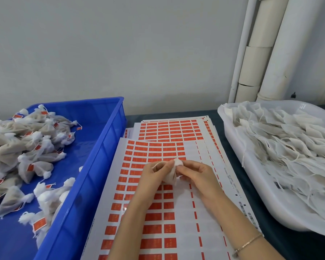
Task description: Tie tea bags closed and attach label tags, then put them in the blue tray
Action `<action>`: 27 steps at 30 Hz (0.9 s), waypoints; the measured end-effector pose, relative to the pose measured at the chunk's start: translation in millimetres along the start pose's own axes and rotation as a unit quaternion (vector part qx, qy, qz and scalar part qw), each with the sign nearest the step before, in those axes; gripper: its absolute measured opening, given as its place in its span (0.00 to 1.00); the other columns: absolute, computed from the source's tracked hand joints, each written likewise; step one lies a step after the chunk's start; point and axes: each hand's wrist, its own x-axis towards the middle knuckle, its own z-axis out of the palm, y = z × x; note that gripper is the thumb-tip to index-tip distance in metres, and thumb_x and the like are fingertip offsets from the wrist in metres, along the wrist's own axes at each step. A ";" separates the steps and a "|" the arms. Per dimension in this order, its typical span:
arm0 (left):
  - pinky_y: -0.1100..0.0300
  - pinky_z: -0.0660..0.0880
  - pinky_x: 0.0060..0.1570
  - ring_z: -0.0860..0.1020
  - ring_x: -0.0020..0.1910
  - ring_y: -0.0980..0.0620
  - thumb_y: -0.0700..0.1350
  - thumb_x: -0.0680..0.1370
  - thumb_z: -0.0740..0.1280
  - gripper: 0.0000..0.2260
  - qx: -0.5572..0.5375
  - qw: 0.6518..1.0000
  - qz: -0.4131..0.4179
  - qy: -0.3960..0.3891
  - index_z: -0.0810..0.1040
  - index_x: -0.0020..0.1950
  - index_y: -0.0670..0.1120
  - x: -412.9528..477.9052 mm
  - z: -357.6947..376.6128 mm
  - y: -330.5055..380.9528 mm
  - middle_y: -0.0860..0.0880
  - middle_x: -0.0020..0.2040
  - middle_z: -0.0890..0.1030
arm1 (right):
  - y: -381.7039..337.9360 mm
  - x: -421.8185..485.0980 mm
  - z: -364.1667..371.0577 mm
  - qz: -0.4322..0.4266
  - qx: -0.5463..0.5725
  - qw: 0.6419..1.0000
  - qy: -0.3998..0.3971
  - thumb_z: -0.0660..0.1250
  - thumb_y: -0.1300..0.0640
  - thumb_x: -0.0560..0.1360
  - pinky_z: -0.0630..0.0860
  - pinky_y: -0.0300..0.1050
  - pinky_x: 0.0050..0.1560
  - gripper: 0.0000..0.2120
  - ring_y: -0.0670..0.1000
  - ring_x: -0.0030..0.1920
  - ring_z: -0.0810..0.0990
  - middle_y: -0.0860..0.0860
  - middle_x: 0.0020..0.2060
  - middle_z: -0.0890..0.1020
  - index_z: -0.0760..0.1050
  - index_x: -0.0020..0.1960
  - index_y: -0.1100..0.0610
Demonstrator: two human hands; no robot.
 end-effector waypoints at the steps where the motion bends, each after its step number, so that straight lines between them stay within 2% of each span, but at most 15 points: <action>1: 0.69 0.74 0.40 0.81 0.42 0.55 0.56 0.75 0.68 0.11 -0.001 1.000 -0.008 0.009 0.84 0.46 0.50 0.0 0.3 0.1 0.52 0.40 0.83 | 0.1 0.5 -0.6 0.001 0.004 1.000 -0.001 0.73 0.53 0.72 0.79 0.36 0.45 0.08 0.44 0.45 0.84 0.42 0.44 0.85 0.83 0.52 0.48; 5: 0.67 0.74 0.40 0.81 0.43 0.52 0.56 0.75 0.69 0.11 -0.011 0.997 -0.047 0.054 0.83 0.47 0.50 2.2 2.8 0.1 0.50 0.42 0.84 | 1.2 1.3 -0.1 -0.007 0.006 1.000 0.009 0.72 0.54 0.72 0.80 0.36 0.46 0.09 0.43 0.46 0.84 0.42 0.45 0.85 0.83 0.52 0.48; 7: 0.66 0.75 0.40 0.81 0.44 0.52 0.56 0.75 0.69 0.10 -0.026 0.995 -0.067 0.073 0.82 0.48 0.51 3.1 3.4 0.2 0.51 0.43 0.84 | 2.3 2.2 0.0 -0.031 -0.029 0.999 0.034 0.72 0.53 0.73 0.80 0.35 0.44 0.09 0.42 0.45 0.83 0.42 0.46 0.85 0.82 0.53 0.47; 10: 0.66 0.75 0.39 0.82 0.42 0.54 0.56 0.75 0.68 0.10 -0.031 0.994 -0.070 0.075 0.83 0.48 0.50 2.6 3.8 0.0 0.54 0.40 0.85 | 4.5 1.0 1.1 -0.118 -0.149 0.979 0.069 0.72 0.53 0.73 0.79 0.31 0.45 0.08 0.37 0.45 0.81 0.38 0.44 0.83 0.79 0.51 0.43; 13: 0.60 0.78 0.46 0.82 0.44 0.51 0.54 0.77 0.67 0.12 -0.055 0.994 -0.074 0.064 0.84 0.49 0.47 2.4 3.9 -0.8 0.51 0.41 0.85 | 6.4 -1.7 5.5 -0.208 -0.217 0.951 0.073 0.71 0.56 0.74 0.74 0.25 0.41 0.10 0.37 0.45 0.79 0.37 0.38 0.80 0.72 0.44 0.44; 15: 0.58 0.79 0.48 0.82 0.44 0.50 0.53 0.78 0.66 0.12 -0.068 0.992 -0.084 0.072 0.84 0.48 0.46 3.3 4.0 -1.0 0.49 0.42 0.85 | 7.7 -2.8 7.5 -0.240 -0.271 0.930 0.062 0.71 0.58 0.74 0.72 0.23 0.43 0.12 0.38 0.46 0.78 0.35 0.39 0.78 0.72 0.42 0.43; 18: 0.61 0.78 0.45 0.82 0.43 0.52 0.53 0.77 0.67 0.11 -0.084 0.990 -0.091 0.073 0.84 0.46 0.47 4.1 4.1 -2.3 0.51 0.39 0.85 | 10.1 -1.6 5.7 -0.245 -0.303 0.919 0.059 0.71 0.59 0.74 0.72 0.22 0.46 0.08 0.40 0.44 0.80 0.38 0.43 0.80 0.79 0.47 0.46; 21: 0.62 0.76 0.45 0.81 0.41 0.56 0.53 0.77 0.67 0.11 -0.081 0.993 -0.074 0.052 0.85 0.43 0.49 3.6 4.3 -2.8 0.52 0.38 0.84 | 13.1 -1.7 2.7 -0.228 -0.316 0.918 0.073 0.71 0.59 0.73 0.71 0.22 0.45 0.07 0.39 0.42 0.78 0.42 0.45 0.82 0.83 0.50 0.50; 23: 0.66 0.73 0.42 0.79 0.36 0.58 0.54 0.76 0.67 0.14 -0.059 0.996 -0.055 0.039 0.85 0.42 0.46 3.7 4.3 -3.5 0.47 0.38 0.83 | 13.5 -1.8 2.4 -0.225 -0.336 0.912 0.072 0.72 0.58 0.73 0.70 0.23 0.45 0.07 0.38 0.40 0.76 0.45 0.45 0.83 0.84 0.50 0.52; 25: 0.70 0.73 0.40 0.77 0.35 0.58 0.56 0.75 0.67 0.19 -0.049 0.998 -0.032 0.024 0.83 0.45 0.39 3.3 3.4 -3.6 0.41 0.39 0.80 | 12.5 -2.0 2.7 -0.235 -0.333 0.910 0.072 0.72 0.58 0.73 0.70 0.24 0.45 0.06 0.38 0.39 0.76 0.47 0.43 0.84 0.84 0.49 0.54; 27: 0.73 0.73 0.39 0.76 0.35 0.57 0.57 0.74 0.66 0.22 -0.056 0.998 -0.013 0.012 0.81 0.45 0.36 2.5 1.7 -3.1 0.41 0.39 0.79 | 11.3 -2.1 2.4 -0.244 -0.318 0.913 0.074 0.72 0.57 0.73 0.72 0.25 0.42 0.05 0.40 0.38 0.78 0.47 0.41 0.85 0.84 0.48 0.54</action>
